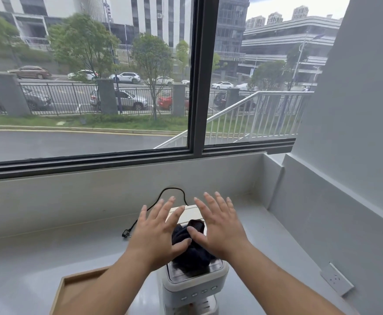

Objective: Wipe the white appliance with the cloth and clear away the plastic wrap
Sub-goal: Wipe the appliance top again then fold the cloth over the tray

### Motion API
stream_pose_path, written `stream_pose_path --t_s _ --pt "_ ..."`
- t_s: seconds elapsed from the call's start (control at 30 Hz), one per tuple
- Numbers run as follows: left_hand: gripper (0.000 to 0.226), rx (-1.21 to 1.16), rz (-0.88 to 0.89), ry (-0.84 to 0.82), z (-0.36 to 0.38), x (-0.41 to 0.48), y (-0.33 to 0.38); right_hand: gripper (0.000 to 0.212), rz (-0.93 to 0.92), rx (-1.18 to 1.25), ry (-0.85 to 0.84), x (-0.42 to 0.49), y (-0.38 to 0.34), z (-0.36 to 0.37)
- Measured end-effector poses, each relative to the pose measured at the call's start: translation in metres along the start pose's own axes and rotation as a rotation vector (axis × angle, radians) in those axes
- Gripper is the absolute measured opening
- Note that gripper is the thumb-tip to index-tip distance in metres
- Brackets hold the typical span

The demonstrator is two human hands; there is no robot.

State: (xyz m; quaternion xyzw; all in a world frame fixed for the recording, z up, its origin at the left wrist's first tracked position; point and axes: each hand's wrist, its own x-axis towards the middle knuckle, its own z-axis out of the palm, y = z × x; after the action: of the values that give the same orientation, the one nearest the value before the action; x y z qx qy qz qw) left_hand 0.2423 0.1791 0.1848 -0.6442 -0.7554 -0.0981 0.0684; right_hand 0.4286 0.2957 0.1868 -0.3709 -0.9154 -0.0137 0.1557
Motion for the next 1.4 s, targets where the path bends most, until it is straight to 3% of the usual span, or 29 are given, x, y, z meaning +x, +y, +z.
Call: stream_pose_path --t_s 0.2,0.5,0.83,1.1,1.3,1.4 --pt "0.086 -0.002 0.003 -0.114 0.016 -0.007 -0.006 0.085 -0.028 -0.032 -0.104 -0.01 -0.011 0.019" --pt "0.042 -0.005 0.064 -0.13 0.02 -0.001 -0.001 0.058 -0.041 -0.017 -0.196 -0.018 -0.025 0.019" --pt "0.021 -0.168 0.06 -0.144 0.014 0.004 -0.001 0.038 -0.113 -0.063 -0.111 -0.017 -0.028 0.004" --pt "0.025 -0.145 0.085 -0.089 0.001 0.013 0.003 0.034 -0.163 -0.02 -0.06 -0.011 -0.024 -0.011" --pt "0.054 -0.21 0.051 -0.05 -0.006 0.021 0.011 0.025 -0.241 0.015 0.029 -0.003 -0.02 -0.026" --pt "0.041 -0.104 0.071 -0.039 -0.011 0.023 0.015 0.021 -0.251 0.042 0.05 0.001 -0.019 -0.032"
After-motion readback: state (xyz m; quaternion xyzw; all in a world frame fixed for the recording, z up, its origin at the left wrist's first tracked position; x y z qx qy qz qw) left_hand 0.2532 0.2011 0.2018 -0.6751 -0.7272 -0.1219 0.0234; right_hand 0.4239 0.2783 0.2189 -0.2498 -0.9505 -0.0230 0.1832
